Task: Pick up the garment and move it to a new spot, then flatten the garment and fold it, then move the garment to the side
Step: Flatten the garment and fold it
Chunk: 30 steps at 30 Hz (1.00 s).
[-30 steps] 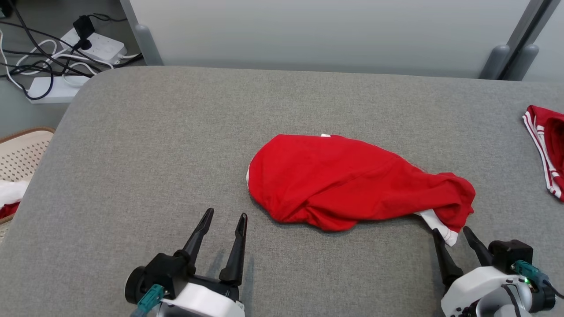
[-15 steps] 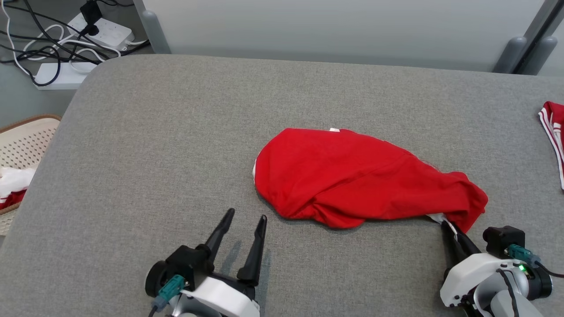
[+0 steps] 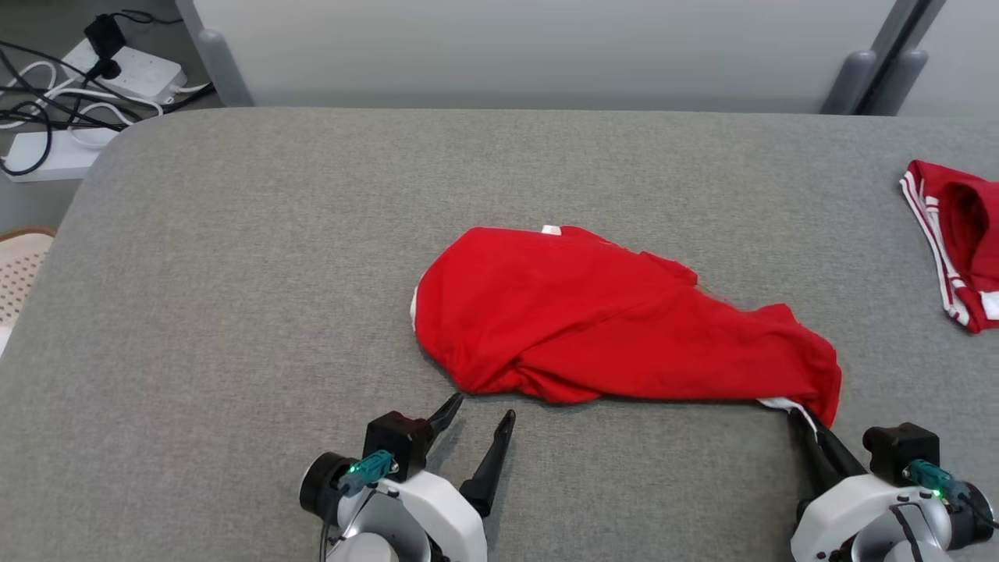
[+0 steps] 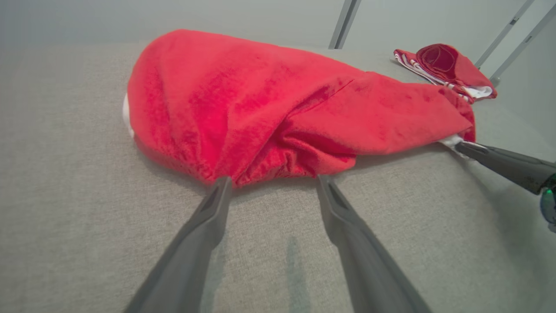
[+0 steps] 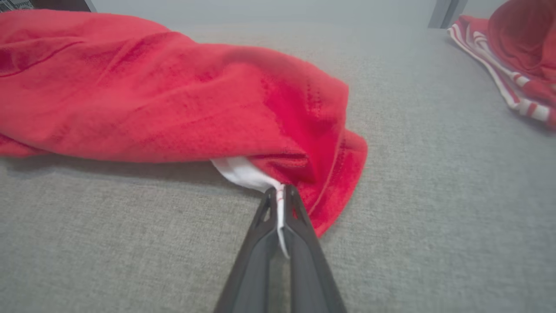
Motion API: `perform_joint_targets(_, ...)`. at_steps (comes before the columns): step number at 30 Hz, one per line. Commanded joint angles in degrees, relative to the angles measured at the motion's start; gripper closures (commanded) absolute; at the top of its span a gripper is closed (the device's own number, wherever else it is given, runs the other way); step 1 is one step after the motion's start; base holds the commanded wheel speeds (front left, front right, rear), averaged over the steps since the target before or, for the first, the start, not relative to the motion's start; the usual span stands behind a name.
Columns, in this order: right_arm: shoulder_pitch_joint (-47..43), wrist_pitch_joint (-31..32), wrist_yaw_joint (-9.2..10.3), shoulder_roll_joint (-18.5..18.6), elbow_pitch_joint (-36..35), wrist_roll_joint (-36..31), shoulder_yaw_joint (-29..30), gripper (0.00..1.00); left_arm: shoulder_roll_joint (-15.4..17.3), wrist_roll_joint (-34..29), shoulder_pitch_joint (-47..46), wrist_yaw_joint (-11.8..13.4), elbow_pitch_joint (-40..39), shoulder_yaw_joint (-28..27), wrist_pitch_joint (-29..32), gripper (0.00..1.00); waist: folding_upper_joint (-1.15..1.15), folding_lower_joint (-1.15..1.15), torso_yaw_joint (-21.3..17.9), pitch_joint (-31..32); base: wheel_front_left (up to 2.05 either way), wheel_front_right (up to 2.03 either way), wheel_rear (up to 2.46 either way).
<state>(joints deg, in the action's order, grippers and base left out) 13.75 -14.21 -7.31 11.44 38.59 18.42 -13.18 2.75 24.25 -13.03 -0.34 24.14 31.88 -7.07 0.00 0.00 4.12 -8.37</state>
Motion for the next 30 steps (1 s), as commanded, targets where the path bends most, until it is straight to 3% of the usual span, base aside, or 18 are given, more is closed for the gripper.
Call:
perform_joint_targets(1, -0.81, -0.78, -0.18, 1.02, -2.31, -0.81, -0.57, 1.0, 0.13, 0.52, -3.17, 0.91, 0.06, -1.2, -0.04, 0.0, 0.0, 0.0, -1.3, -0.13, 0.0, 0.0, 0.0)
perform_joint_targets(8, -2.37, 0.06, -0.18, 1.52, -6.94, -1.91, -0.17, 1.0, 0.13, 0.52, -9.11, 3.63, 8.71, 1.5, -0.05, 0.0, 0.0, 0.0, -4.84, -0.38, 0.0, 0.0, 0.0)
perform_joint_targets(15, -3.1, 1.18, -0.18, 1.61, -9.65, -1.98, 0.21, 1.0, 0.13, -0.19, -15.19, 4.66, 16.38, 6.04, -2.21, 0.0, 0.0, 0.0, -6.19, -0.39, 0.0, 0.0, 0.0)
perform_joint_targets(16, -3.34, 1.38, -0.18, 1.63, -10.24, -2.05, 0.37, 1.0, 0.13, 0.18, -16.5, 4.51, 18.13, 7.42, -2.94, 0.61, 0.0, 0.0, -6.35, -0.34, 0.0, 0.0, 0.0)
perform_joint_targets(17, -3.43, 1.43, -0.18, 1.66, -10.55, -2.16, 0.51, 1.0, 0.13, 0.79, -16.93, 4.19, 18.73, 8.0, -3.26, 1.0, 0.0, 0.0, -6.4, -0.34, 0.0, 0.0, 0.0)
perform_joint_targets(30, -5.09, 1.24, -0.18, 1.3, -12.47, -2.85, 3.02, 1.0, 0.75, 2.08, -20.49, 4.09, 16.18, 11.78, -6.91, 1.0, 0.0, 0.0, -5.7, 1.18, 0.0, 0.0, 0.0)
